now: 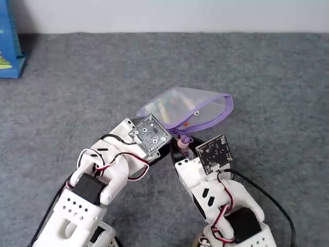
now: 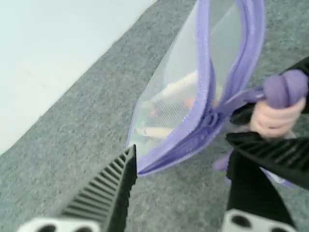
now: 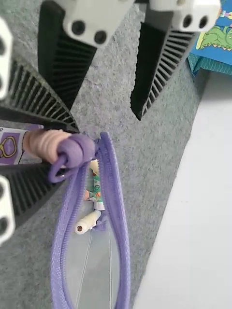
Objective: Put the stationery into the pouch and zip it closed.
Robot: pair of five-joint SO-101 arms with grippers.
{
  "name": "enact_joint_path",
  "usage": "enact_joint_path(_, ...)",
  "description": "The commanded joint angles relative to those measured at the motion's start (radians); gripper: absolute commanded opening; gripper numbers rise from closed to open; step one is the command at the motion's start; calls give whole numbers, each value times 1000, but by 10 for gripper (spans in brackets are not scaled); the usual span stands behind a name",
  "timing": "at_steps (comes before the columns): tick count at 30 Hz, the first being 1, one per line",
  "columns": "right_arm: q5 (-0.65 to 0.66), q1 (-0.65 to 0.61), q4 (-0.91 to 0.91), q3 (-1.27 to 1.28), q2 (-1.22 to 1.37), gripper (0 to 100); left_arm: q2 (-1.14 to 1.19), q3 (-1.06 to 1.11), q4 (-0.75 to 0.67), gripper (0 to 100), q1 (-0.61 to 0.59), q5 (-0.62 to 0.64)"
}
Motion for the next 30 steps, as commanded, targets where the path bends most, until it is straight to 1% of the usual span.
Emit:
enact_joint_path(1, 11, 2, 22, -75, -10, 7, -28, -18, -43, 290, 5, 12)
enact_joint_path(8, 11, -4, 33, -77, -10, 7, -21, -16, -44, 290, 57, 17)
enact_joint_path(10, 11, -7, 68, -91, -10, 7, -21, -15, -54, 290, 83, 17)
enact_joint_path(12, 11, -35, 114, -118, -10, 7, -23, 10, -92, 283, 106, 18)
enact_joint_path(17, 11, -85, 206, -175, -10, 7, -29, 116, -265, 207, 127, 14)
enact_joint_path(20, 11, -88, 214, -178, -10, 7, -29, 156, -328, 168, 127, 17)
enact_joint_path(25, 11, -84, 214, -178, -10, 7, -29, 165, -356, 114, 127, 17)
enact_joint_path(30, 12, -62, 206, -178, -10, 7, -31, 165, -356, 16, 129, 17)
